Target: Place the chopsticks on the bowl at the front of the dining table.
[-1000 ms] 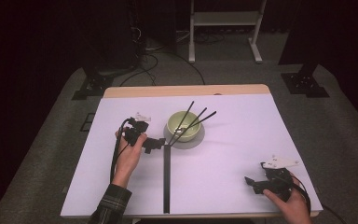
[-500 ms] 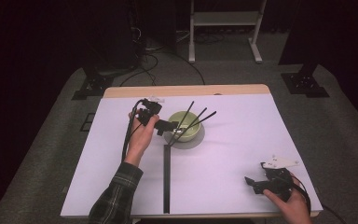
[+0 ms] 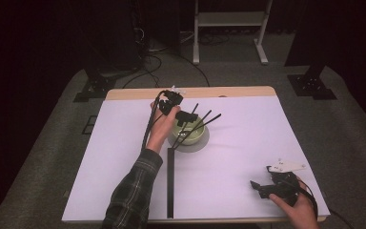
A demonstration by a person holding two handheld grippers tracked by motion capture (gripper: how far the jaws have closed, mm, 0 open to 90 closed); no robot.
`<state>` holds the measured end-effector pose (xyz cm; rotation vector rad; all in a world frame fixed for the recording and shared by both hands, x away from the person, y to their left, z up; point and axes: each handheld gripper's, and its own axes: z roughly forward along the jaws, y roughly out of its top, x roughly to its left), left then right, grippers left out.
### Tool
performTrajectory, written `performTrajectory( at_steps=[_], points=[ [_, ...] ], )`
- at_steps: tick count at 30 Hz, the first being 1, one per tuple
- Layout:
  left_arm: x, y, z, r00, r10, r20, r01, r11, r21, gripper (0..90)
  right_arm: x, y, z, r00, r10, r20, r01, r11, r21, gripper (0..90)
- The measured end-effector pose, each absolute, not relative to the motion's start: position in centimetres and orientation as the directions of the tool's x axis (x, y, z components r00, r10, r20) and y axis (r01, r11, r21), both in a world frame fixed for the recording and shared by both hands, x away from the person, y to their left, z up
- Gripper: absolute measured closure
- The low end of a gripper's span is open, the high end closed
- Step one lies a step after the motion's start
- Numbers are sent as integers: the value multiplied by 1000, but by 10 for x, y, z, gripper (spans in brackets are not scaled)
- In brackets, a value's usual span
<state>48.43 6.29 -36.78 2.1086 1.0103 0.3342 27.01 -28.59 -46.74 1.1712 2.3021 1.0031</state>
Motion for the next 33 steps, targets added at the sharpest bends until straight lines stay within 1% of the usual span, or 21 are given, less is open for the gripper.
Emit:
performTrajectory(
  at_steps=[8, 20, 24, 33],
  points=[
    [504, 42, -376, 655, 754, -49, 551, -432, 714, 0, 270, -286, -467, -586, 810, -3, 549, 400, 734, 123],
    [514, 23, -388, 658, 752, -49, 564, -449, 693, 0, 270, -286, -467, -587, 809, -7, 546, 402, 735, 124],
    [517, 19, -390, 658, 753, -33, 565, -464, 682, 0, 270, -286, -467, -588, 809, -8, 545, 403, 735, 124],
    [524, 20, -393, 640, 768, -34, 584, -457, 671, 0, 270, -286, -467, -587, 810, -6, 547, 402, 735, 124]
  ],
)
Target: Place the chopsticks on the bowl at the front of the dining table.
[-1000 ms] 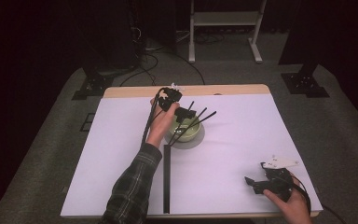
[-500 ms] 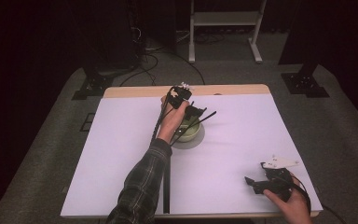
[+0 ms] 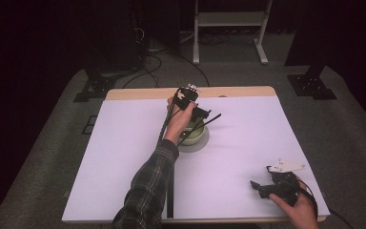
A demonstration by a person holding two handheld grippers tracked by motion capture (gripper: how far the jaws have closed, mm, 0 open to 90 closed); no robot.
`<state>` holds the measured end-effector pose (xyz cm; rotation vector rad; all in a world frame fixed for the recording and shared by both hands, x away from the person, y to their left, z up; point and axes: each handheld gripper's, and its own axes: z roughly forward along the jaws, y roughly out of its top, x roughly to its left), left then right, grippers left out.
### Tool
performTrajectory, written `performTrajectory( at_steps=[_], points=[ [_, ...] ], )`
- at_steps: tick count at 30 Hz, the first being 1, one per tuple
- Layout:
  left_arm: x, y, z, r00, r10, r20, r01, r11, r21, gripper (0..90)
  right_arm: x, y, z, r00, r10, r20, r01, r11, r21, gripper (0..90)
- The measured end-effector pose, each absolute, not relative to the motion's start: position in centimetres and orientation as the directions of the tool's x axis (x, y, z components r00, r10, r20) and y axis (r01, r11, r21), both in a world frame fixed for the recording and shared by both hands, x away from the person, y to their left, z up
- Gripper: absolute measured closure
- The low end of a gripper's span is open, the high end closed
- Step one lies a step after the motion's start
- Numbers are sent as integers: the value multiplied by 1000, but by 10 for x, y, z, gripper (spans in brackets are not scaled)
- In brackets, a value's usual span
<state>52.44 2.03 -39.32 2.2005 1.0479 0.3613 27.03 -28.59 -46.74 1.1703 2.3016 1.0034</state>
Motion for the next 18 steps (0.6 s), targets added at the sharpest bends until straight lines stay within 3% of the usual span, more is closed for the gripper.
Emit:
performTrajectory(
  at_steps=[18],
  points=[
    [536, 52, -390, 572, 819, -53, 624, -392, 677, 0, 270, -286, -467, -587, 810, -3, 549, 400, 734, 123]
  ],
)
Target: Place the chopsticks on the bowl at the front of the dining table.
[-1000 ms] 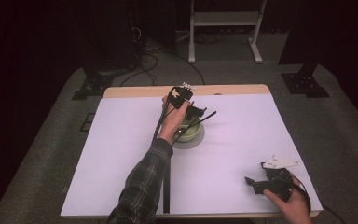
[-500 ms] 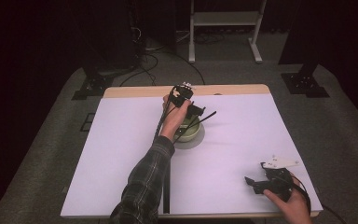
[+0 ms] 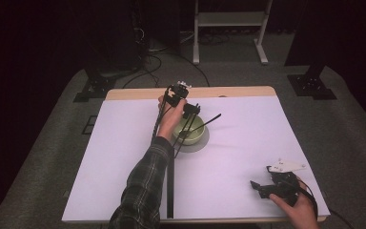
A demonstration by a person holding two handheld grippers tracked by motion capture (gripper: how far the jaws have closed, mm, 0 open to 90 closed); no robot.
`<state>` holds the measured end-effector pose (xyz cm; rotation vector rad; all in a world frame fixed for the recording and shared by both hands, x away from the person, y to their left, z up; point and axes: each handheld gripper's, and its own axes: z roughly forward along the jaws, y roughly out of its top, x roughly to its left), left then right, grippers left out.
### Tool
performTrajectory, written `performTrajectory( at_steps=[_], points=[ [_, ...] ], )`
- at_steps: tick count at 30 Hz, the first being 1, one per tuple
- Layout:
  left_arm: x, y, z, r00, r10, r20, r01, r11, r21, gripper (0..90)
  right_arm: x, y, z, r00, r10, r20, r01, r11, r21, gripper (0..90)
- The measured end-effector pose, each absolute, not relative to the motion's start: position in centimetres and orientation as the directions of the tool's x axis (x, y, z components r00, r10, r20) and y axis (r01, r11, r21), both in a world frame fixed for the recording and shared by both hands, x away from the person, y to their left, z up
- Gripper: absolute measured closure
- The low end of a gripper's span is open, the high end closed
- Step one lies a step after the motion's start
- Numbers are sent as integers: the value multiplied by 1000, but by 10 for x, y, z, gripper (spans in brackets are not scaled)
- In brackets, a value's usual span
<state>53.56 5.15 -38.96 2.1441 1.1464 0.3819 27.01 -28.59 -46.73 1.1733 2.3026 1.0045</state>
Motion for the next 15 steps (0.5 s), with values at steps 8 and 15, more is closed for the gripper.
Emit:
performTrajectory(
  at_steps=[8, 15],
  points=[
    [538, 63, -389, 549, 834, -61, 639, -371, 674, 0, 270, -286, -467, -586, 810, -3, 548, 400, 734, 124],
    [538, 74, -387, 532, 844, -60, 644, -358, 676, 0, 270, -286, -467, -587, 810, -4, 548, 400, 735, 123]
  ],
)
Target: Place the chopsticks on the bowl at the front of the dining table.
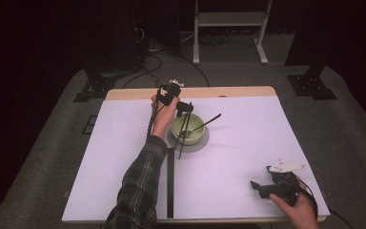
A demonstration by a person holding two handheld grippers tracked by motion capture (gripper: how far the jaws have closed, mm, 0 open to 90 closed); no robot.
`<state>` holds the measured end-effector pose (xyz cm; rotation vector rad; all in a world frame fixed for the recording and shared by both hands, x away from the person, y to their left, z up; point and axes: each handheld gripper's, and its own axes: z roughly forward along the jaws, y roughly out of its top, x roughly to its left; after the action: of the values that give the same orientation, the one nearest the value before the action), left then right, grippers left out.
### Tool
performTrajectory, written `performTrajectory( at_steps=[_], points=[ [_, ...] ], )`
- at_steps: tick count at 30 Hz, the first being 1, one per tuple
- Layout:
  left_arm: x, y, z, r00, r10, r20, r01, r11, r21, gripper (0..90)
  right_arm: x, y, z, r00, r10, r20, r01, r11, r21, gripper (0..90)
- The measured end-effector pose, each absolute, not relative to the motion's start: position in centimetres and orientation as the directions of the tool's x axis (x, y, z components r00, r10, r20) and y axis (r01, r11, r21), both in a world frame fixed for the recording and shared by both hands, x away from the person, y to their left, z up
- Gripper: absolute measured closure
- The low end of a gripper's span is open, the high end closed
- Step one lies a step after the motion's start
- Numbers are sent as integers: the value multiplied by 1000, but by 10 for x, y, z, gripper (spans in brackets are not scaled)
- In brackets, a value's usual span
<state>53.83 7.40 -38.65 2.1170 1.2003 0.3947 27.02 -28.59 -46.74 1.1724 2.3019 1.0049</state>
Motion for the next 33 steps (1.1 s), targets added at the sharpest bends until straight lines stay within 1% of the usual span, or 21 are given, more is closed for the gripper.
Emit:
performTrajectory(
  at_steps=[7, 12, 18, 24, 33],
  points=[
    [538, 87, -385, 513, 856, -61, 650, -342, 678, 0, 270, -286, -467, -587, 810, -4, 548, 401, 734, 123],
    [533, 90, -383, 519, 850, -95, 644, -315, 697, 0, 270, -286, -467, -587, 810, -4, 548, 401, 734, 123],
    [520, 80, -384, 550, 832, -73, 621, -349, 702, 0, 270, -286, -467, -587, 810, -5, 548, 401, 734, 123],
    [514, 76, -394, 569, 820, -65, 622, -377, 686, 0, 270, -286, -467, -587, 810, -5, 547, 402, 734, 124],
    [512, 82, -396, 557, 828, -62, 628, -371, 684, 0, 270, -286, -467, -587, 810, -5, 547, 402, 734, 124]
  ],
)
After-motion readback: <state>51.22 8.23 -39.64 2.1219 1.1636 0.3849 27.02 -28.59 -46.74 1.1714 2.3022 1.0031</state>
